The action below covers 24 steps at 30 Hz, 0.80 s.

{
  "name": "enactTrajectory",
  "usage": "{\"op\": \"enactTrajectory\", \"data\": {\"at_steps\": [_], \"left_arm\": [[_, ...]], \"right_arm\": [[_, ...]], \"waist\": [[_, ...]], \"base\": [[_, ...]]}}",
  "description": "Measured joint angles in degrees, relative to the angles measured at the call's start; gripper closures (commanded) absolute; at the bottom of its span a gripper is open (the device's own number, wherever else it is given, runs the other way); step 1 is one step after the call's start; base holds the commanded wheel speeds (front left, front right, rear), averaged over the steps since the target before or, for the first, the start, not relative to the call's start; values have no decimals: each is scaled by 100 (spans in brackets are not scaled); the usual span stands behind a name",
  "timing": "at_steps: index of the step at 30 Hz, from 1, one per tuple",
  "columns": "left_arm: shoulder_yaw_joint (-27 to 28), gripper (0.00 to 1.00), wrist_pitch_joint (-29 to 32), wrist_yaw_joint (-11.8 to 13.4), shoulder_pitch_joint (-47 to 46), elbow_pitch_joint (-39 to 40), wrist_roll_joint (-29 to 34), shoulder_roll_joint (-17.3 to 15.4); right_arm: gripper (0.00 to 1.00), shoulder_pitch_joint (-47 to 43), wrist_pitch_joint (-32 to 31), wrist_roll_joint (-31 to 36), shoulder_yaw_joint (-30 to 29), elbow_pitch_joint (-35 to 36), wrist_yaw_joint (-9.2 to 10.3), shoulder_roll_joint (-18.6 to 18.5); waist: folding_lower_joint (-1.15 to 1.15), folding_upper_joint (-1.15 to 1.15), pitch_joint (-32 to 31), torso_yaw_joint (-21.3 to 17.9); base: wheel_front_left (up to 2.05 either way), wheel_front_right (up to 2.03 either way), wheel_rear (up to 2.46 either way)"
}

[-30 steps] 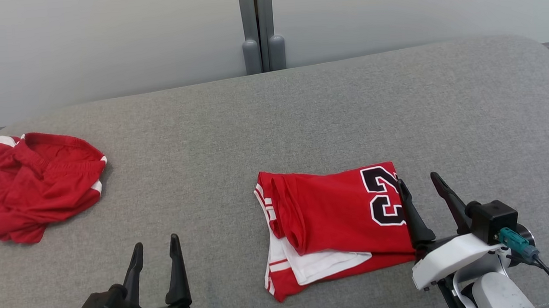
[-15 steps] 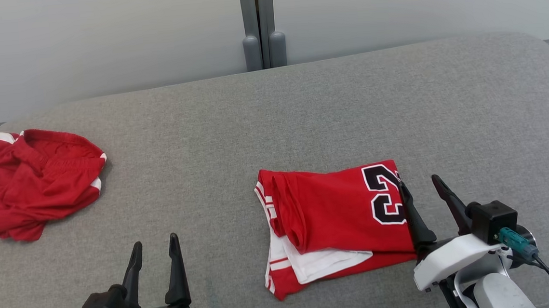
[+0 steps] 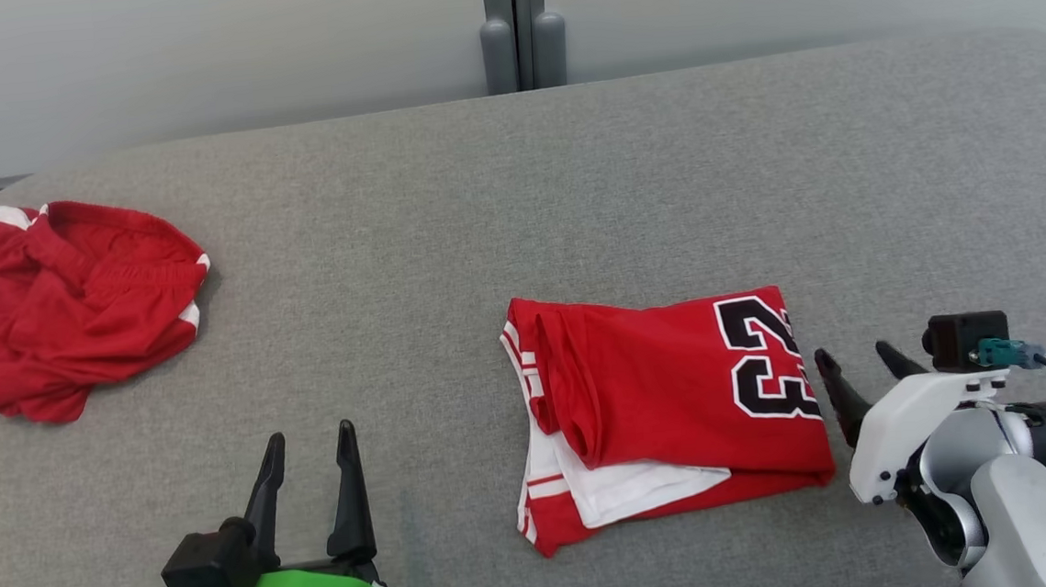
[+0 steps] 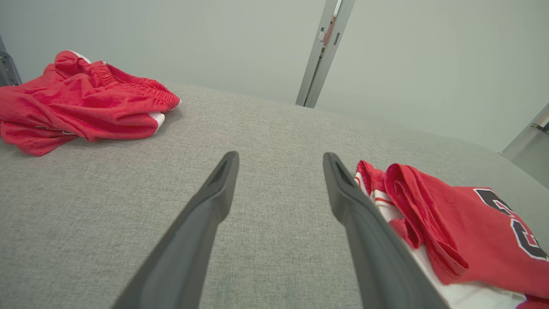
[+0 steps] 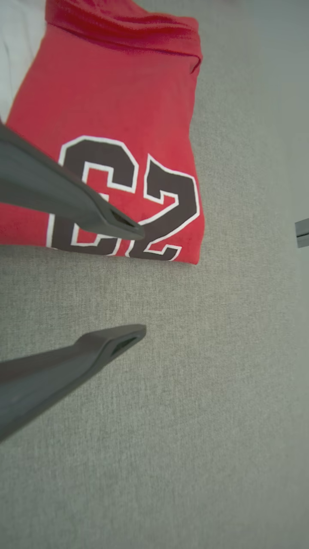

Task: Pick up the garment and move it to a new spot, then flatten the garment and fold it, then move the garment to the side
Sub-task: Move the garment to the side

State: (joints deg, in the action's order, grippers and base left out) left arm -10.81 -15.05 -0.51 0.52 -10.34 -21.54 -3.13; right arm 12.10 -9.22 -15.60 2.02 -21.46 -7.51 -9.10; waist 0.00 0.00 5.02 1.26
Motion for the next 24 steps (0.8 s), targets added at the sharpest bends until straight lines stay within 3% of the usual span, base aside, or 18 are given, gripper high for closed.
{"op": "enactTrajectory", "data": {"at_steps": [13,14,15,17,24], "left_arm": [[18,0,0,-48,-235,-60,32,19],[19,0,0,-47,-236,-55,31,19],[19,0,0,-47,-240,-55,31,19],[4,0,0,-43,-256,-44,33,19],[-12,0,-8,-57,-364,31,165,24]], "right_arm": [[0,599,-890,-1065,848,-612,-1,-545],[20,638,-891,-1107,892,-616,-1,-575],[60,671,-879,-1115,929,-617,-1,-598],[100,772,-815,-1133,1005,-630,-1,-631],[100,1131,-401,-1088,1102,-665,-2,-787]], "waist": [[0,0,488,453],[0,0,520,468],[0,0,544,476],[0,0,595,471],[0,0,687,208]], "base": [[0,0,0],[0,0,0],[0,0,0],[0,0,0],[0,0,0]]}}
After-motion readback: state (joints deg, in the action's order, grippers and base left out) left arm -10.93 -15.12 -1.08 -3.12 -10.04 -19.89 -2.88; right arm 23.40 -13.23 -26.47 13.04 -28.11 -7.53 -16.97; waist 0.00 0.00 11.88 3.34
